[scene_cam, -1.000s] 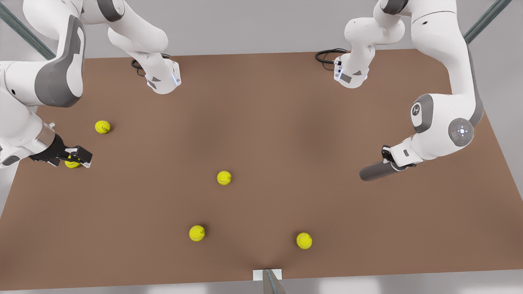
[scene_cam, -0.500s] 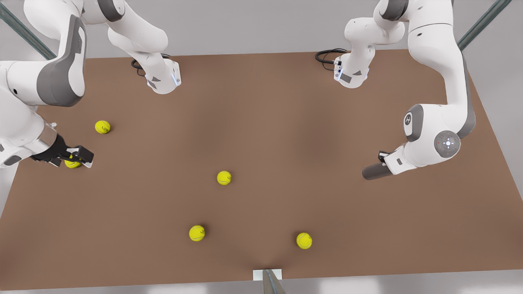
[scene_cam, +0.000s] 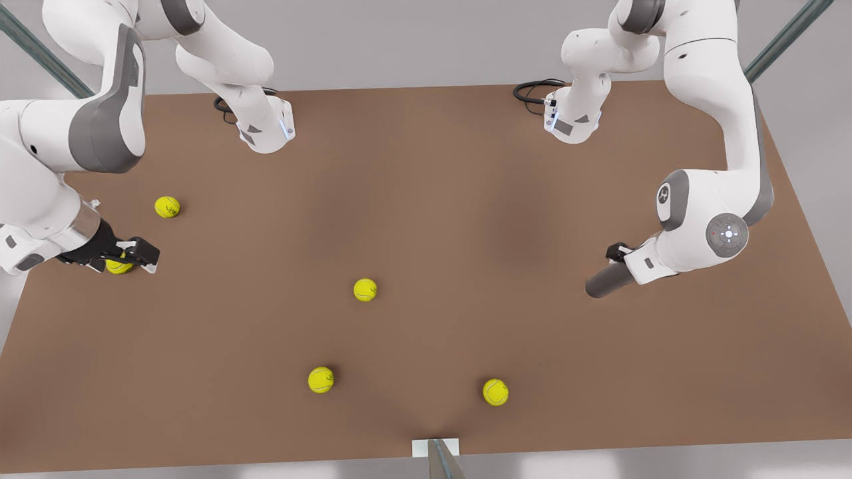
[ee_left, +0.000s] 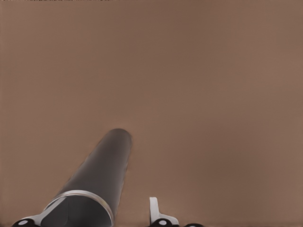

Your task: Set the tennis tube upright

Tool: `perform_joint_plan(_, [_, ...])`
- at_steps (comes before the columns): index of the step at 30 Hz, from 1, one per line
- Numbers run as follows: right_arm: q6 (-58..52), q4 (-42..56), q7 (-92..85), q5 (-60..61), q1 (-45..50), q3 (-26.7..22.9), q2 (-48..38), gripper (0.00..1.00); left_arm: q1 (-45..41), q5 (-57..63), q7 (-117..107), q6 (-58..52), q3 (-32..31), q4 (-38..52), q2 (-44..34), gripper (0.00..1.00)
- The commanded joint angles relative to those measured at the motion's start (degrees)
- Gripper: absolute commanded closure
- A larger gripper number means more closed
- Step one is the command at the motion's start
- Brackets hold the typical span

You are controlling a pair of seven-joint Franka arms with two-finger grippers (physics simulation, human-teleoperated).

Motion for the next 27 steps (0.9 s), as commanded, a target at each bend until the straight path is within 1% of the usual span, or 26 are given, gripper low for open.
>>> perform_joint_plan(1, [0.0,0.0,0.0,-0.1,0.0,0.0,0.1,0.0,0.0,0.2,0.0,0.0,0.0,0.0,0.0,0.0])
perform_joint_plan(13, [0.1,0.0,0.1,-0.3,0.7,0.1,0.1,0.0,-0.2,0.3,0.5,-0.4,0.1,0.4,-1.1,0.0])
perform_joint_plan(17, [0.0,0.0,0.0,-0.3,0.4,0.0,0.0,0.0,0.1,0.4,0.0,-5.5,0.0,7.5,-1.1,0.0])
perform_joint_plan(18, [0.0,0.0,0.0,-0.4,0.6,0.0,0.0,0.0,0.1,0.5,-0.2,-8.7,0.0,10.5,-1.1,0.0])
perform_joint_plan(20, [0.0,0.0,0.0,-0.3,0.8,0.0,0.1,0.0,0.1,4.1,-0.2,-16.0,-0.6,17.5,-1.0,0.0])
perform_joint_plan(21, [0.1,0.0,0.1,-0.3,0.9,0.0,0.1,0.0,-1.1,6.4,-0.2,-18.4,-0.9,19.6,-1.7,0.0])
perform_joint_plan(22, [0.1,0.0,-0.1,0.0,0.8,0.1,0.1,0.0,-1.1,6.7,-0.2,-18.5,-0.9,19.6,-3.3,0.0])
perform_joint_plan(27, [0.0,-0.1,-0.2,-0.1,0.8,0.1,0.1,0.0,-1.1,6.7,-0.2,-18.4,-0.9,19.5,-4.4,0.0])
